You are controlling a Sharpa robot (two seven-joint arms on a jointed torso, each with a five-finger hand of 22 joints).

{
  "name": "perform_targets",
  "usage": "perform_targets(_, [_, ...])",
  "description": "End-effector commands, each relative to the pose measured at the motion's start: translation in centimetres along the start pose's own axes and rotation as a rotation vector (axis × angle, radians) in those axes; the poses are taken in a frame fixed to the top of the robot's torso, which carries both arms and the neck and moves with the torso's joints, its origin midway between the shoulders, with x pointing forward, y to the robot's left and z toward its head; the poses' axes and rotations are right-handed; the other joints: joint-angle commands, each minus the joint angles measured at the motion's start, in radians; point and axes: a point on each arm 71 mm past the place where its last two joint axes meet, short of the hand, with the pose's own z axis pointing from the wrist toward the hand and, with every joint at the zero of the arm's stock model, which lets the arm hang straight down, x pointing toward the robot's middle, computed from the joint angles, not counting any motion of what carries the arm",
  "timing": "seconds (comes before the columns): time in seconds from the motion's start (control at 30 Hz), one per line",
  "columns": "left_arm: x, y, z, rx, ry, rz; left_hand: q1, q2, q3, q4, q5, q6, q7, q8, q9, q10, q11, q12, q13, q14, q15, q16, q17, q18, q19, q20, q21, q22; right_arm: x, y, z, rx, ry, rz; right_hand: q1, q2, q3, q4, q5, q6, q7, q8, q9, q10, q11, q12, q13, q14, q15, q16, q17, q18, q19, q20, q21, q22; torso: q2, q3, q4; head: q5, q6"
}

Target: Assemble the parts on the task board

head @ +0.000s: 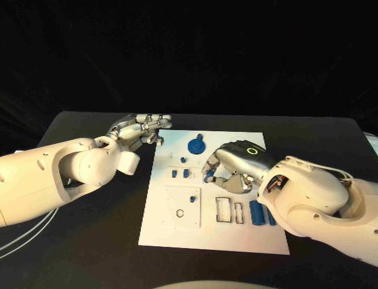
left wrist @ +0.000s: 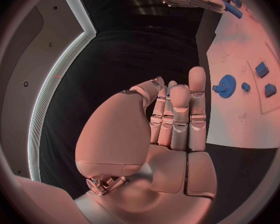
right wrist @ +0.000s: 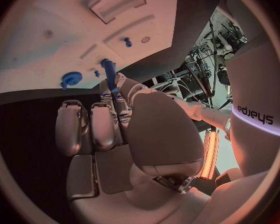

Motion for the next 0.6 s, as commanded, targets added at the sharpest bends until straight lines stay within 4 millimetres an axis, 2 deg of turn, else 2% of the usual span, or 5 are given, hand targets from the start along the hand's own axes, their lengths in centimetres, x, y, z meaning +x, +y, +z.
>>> perform_targets(0.03, [0.3,0.0,0.1,0.007,0.019,-0.003,0.0,0.009,-0.002,-0.004,0.0,-0.006,0.002,0.004,-0.001,-0.006,0.002,0.002,-0.001,-0.01,-0.001,-0.006,-0.001,0.007,-0.001,-0.002,-0.003,-0.001,0.4,1.3,0.7,-0.056,-0.001,0.039,0.024,0.011,0.016,-0.012,0.005,0.001,0.008,-0.004,0.001,0.051,-0.042,-0.007,0.0,0.031,-0.002,0.003,-0.001,-0.01,0.004,-0.004,0.005,0.009,0.0,-0.0018,-0.0011,0.009,-0.002])
perform_targets(0.13, [0.5,0.0,0.1,0.007,0.023,-0.004,0.0,0.009,-0.002,-0.004,0.0,-0.006,0.002,0.004,-0.001,-0.006,0.002,0.002,-0.001,-0.01,-0.001,-0.006,-0.001,0.007,-0.001,-0.002,-0.003,-0.001,1.3,2.5,1.4,-0.09,0.018,0.057,0.023,0.01,0.018,-0.013,0.005,0.0,0.009,-0.005,0.001,0.05,-0.041,-0.009,0.0,0.03,-0.001,0.001,-0.003,-0.009,0.002,-0.004,0.004,0.006,0.0,-0.0028,0.0032,0.013,-0.006])
perform_targets(0.33, [0.6,0.0,0.2,0.006,0.027,-0.005,0.0,0.009,-0.002,-0.004,0.0,-0.006,0.002,0.004,-0.001,-0.006,0.002,0.002,-0.001,-0.01,-0.001,-0.006,-0.001,0.007,-0.001,-0.002,-0.003,-0.001,3.3,3.9,2.2,-0.129,0.075,0.086,0.023,0.009,0.023,-0.018,0.006,-0.002,0.011,-0.008,0.001,0.048,-0.04,-0.013,-0.001,0.03,0.001,0.001,-0.005,-0.009,0.001,-0.002,0.003,0.006,0.001,-0.0026,-0.0001,0.026,-0.011])
perform_targets(0.43, [0.7,0.0,0.2,0.006,0.029,-0.006,0.0,0.009,-0.002,-0.004,0.0,-0.006,0.002,0.004,-0.001,-0.006,0.002,0.002,-0.001,-0.01,-0.001,-0.006,-0.001,0.007,-0.001,-0.002,-0.003,-0.001,4.4,4.2,2.4,-0.139,0.11,0.101,0.022,0.007,0.026,-0.021,0.006,-0.006,0.014,-0.011,0.001,0.045,-0.037,-0.018,-0.001,0.03,0.003,0.002,-0.004,-0.009,0.001,-0.001,0.004,0.006,0.002,-0.0029,-0.0014,0.027,-0.013])
perform_targets(0.6, [0.9,0.1,0.3,0.005,0.031,-0.006,0.0,0.011,-0.003,-0.005,0.0,-0.007,0.002,0.004,-0.001,-0.007,0.002,0.003,-0.001,-0.01,-0.001,-0.006,-0.003,0.007,-0.001,-0.002,-0.005,-0.002,5.4,4.2,2.6,-0.142,0.146,0.11,0.02,0.006,0.027,-0.022,0.006,-0.006,0.015,-0.012,0.001,0.044,-0.037,-0.019,-0.001,0.03,0.003,0.002,-0.003,-0.009,0.001,-0.001,0.004,0.006,0.001,-0.0024,0.0008,0.028,-0.015])
